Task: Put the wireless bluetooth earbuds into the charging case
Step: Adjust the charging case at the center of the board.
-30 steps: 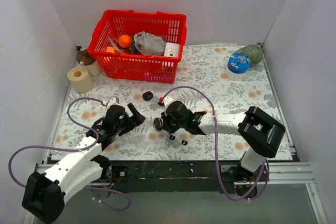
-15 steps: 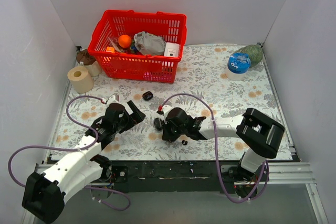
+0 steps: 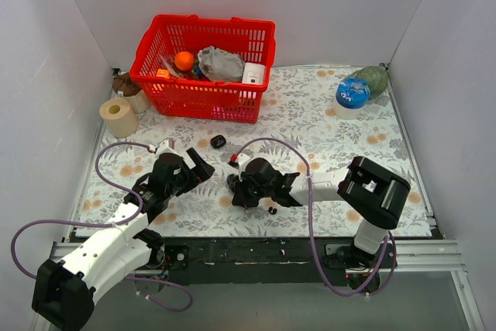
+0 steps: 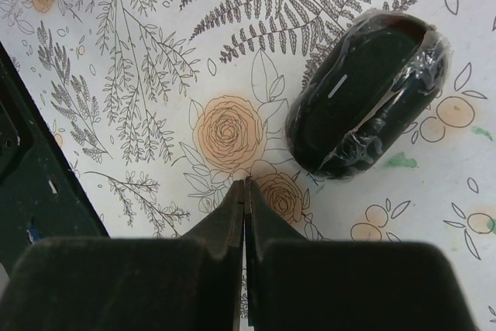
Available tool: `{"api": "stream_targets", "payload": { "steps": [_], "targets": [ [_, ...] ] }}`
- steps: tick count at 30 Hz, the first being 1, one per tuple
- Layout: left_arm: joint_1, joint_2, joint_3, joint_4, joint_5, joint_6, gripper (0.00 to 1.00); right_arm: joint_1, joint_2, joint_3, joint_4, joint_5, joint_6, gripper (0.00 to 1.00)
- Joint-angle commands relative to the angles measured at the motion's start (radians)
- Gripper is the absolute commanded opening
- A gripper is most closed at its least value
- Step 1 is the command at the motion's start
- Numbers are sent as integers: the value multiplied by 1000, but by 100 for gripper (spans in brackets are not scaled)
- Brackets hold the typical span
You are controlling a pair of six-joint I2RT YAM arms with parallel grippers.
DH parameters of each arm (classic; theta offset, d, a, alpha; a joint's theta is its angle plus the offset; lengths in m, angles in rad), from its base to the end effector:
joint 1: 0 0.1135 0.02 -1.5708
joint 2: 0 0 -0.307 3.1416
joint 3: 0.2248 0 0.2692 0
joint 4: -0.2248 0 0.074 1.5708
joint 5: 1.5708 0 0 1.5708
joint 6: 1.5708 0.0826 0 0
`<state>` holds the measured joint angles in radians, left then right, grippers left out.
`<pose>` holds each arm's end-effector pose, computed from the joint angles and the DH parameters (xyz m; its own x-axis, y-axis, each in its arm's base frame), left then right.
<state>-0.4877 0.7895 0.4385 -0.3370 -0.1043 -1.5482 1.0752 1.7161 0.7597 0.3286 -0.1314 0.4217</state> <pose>0.1732 -0.0821 0.1984 -0.4076 -0.9093 -0.0836 -0.5519 0.3182 -0.7708 0.1764 0.3490 0.1459 -0.6325 -0.3166 -0.7069 -0.7274 0.5565 0.4015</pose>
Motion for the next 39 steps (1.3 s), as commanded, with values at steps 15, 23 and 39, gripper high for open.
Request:
{"api": "stream_targets", "payload": {
  "steps": [15, 23, 39],
  "targets": [
    [-3, 34, -3, 23, 8, 22, 98, -104, -23, -71, 69, 92, 0, 1],
    [-3, 114, 29, 56, 44, 71, 98, -130, -183, -151, -8, 168, -11, 1],
    [-37, 571, 364, 67, 466, 669, 98, -129, -668, -172, -361, 164, -104, 26]
  ]
}}
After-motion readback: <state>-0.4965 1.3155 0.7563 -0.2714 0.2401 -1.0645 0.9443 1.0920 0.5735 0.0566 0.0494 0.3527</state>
